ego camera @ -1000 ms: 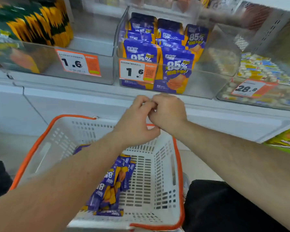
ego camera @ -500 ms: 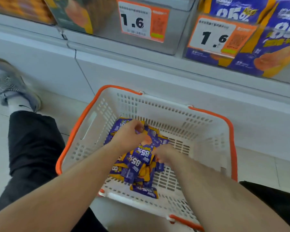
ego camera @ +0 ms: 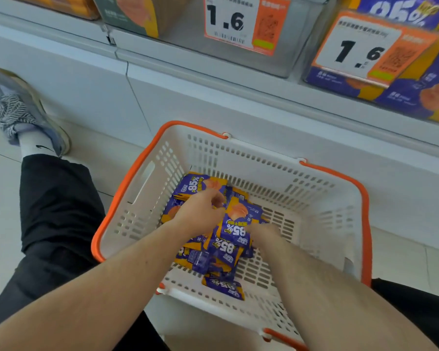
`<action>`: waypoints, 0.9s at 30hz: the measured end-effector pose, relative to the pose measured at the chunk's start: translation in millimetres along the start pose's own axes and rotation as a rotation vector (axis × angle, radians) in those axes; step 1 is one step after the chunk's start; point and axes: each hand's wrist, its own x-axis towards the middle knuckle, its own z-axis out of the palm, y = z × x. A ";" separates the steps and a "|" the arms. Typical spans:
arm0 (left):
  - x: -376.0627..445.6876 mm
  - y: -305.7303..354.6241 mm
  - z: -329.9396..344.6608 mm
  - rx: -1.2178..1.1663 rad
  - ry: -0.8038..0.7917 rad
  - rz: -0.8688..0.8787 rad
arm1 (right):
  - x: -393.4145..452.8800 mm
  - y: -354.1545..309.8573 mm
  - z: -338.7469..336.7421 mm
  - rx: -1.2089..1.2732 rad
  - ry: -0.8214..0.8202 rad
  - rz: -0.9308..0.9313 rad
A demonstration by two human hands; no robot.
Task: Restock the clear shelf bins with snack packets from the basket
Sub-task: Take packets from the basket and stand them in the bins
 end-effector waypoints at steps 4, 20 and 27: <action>-8.0 17.6 7.6 0.014 -0.053 0.057 | 4.2 11.5 -22.2 -0.160 0.087 -0.024; -30.0 80.9 24.0 0.478 -0.002 0.326 | -88.8 -45.1 -122.4 -1.011 0.178 -0.653; -35.1 120.7 25.3 0.339 -0.042 0.416 | -170.3 -91.1 -166.1 -1.123 0.011 -0.768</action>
